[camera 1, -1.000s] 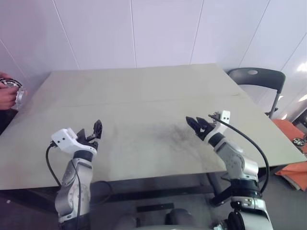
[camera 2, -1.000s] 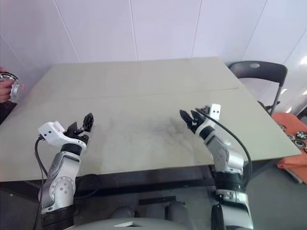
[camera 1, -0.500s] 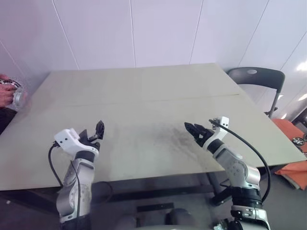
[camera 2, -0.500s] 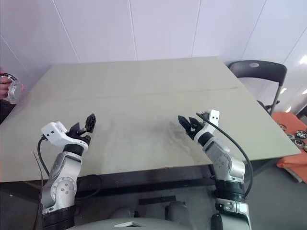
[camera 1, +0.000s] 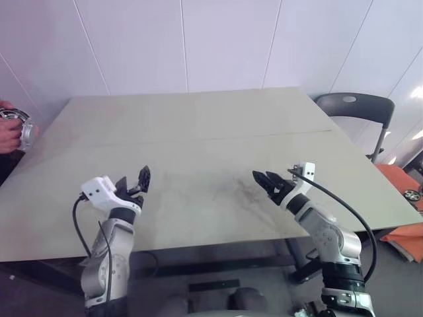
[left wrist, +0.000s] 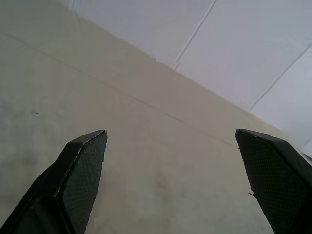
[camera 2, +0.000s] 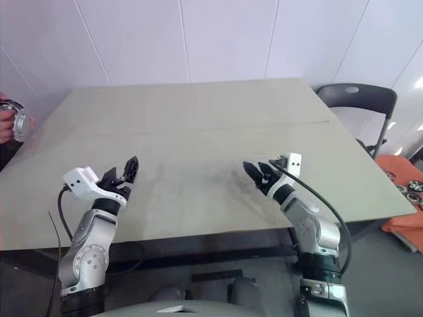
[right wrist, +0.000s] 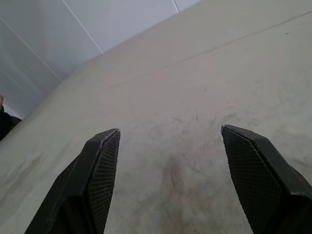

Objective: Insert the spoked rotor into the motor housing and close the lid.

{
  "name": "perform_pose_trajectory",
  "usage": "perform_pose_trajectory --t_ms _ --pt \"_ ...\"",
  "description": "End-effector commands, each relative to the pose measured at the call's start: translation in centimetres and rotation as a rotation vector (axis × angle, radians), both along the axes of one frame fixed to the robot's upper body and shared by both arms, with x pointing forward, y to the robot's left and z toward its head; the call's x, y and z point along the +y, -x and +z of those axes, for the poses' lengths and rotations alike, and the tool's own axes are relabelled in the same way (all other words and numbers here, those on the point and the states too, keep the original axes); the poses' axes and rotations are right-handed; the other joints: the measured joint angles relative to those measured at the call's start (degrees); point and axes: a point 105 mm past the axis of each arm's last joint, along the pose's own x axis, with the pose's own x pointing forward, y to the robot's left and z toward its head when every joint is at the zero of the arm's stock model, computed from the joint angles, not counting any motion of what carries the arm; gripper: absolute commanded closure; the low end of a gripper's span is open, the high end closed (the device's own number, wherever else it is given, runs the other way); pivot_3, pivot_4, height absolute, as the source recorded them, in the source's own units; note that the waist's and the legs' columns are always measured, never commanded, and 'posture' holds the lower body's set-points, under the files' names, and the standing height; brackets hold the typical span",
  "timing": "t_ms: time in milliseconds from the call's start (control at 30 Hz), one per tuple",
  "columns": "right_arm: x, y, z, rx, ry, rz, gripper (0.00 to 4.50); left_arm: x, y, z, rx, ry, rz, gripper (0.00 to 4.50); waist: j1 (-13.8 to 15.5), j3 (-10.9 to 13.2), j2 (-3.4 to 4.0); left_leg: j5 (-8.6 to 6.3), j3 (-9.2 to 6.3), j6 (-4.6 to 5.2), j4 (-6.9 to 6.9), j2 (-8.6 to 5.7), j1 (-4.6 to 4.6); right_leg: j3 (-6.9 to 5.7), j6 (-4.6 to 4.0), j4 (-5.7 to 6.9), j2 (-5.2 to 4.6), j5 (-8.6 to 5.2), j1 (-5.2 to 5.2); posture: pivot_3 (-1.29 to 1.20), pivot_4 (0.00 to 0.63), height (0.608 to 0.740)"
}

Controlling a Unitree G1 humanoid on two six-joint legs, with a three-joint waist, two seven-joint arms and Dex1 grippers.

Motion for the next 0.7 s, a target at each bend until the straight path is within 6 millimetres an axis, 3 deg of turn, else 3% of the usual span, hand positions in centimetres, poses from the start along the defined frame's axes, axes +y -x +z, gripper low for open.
perform_pose_trajectory --t_ms 33,400,567,700 --pt "-0.2 -0.1 1.8 -0.065 -0.009 0.004 1.04 0.1 0.2 1.2 -0.049 -0.001 0.021 0.02 0.0 0.0 0.0 -0.01 0.0 0.01 0.0 0.0 0.0 0.0 0.0 -0.02 0.0 0.0 0.0 0.0 0.0 0.74" --pt "-0.4 -0.1 1.7 -0.058 0.004 -0.009 1.04 1.0 0.9 1.2 -0.048 -0.016 0.06 0.02 0.0 0.0 0.02 -0.03 0.0 0.04 -0.07 0.05 -0.02 -0.01 0.0 -0.16 0.03 0.01 0.02 0.0 0.0 0.74" --pt "-2.1 -0.6 1.1 -0.029 0.022 -0.114 1.04 4.0 1.9 0.7 -0.025 -0.047 0.245 0.02 0.0 0.0 0.02 -0.04 0.0 0.06 -0.08 0.05 -0.03 0.0 -0.01 -0.2 0.02 0.01 0.02 0.0 0.0 0.74" --pt "-4.0 -1.3 0.5 -0.017 0.093 -0.237 1.04 4.6 2.2 0.8 -0.038 -0.049 0.286 0.02 0.1 0.1 0.01 -0.05 0.0 0.06 -0.09 0.09 -0.02 -0.01 -0.01 -0.22 0.03 0.01 0.03 0.0 0.0 0.74"
